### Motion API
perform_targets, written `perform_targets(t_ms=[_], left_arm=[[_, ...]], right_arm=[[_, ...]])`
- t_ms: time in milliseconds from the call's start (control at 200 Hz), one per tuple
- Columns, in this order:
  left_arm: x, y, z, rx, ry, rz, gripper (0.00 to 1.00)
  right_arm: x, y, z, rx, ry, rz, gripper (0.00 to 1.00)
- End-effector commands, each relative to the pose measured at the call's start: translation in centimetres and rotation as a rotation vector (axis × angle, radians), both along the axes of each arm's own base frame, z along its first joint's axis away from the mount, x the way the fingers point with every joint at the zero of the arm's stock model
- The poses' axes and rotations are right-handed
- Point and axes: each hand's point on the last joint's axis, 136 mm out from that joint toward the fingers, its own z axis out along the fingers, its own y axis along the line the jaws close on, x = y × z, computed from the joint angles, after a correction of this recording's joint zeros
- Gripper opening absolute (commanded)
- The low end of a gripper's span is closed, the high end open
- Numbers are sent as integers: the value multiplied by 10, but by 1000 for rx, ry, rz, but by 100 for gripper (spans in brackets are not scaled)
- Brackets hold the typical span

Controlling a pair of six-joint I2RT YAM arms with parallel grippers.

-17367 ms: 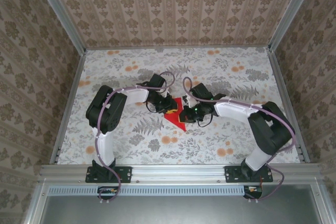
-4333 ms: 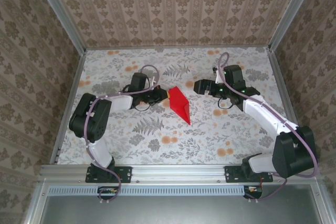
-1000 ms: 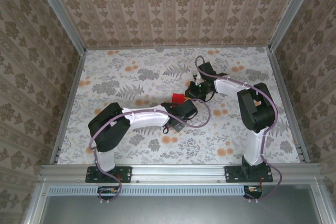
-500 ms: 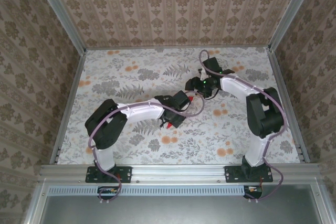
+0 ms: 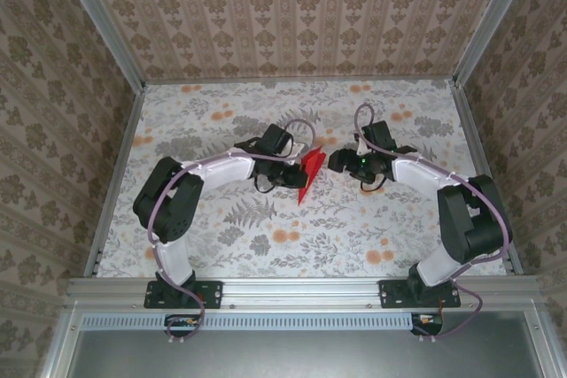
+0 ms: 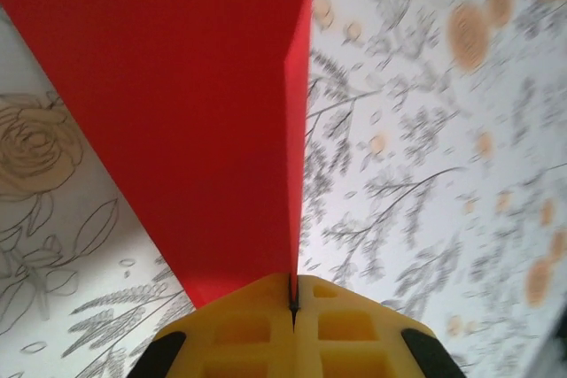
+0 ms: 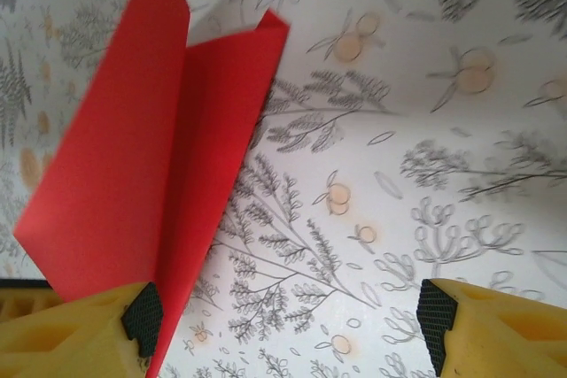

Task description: Fold a paper plane with a square sheet of paper (fold left side to right side)

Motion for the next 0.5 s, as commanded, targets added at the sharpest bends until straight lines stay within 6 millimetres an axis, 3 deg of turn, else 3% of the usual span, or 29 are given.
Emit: perform_targets(t_ms=[0,235,495], left_arm=[[-10,-14,4,-132,124,-2,0],[-8,-21,-6,-194,181,21,0],[-4,-24,-16,-218,209,54,0]], right_arm=[[7,24,8,106,-73,42,77],[7,38,1,191,-112,57,72],[9,39,-10,197,-98,34,67]])
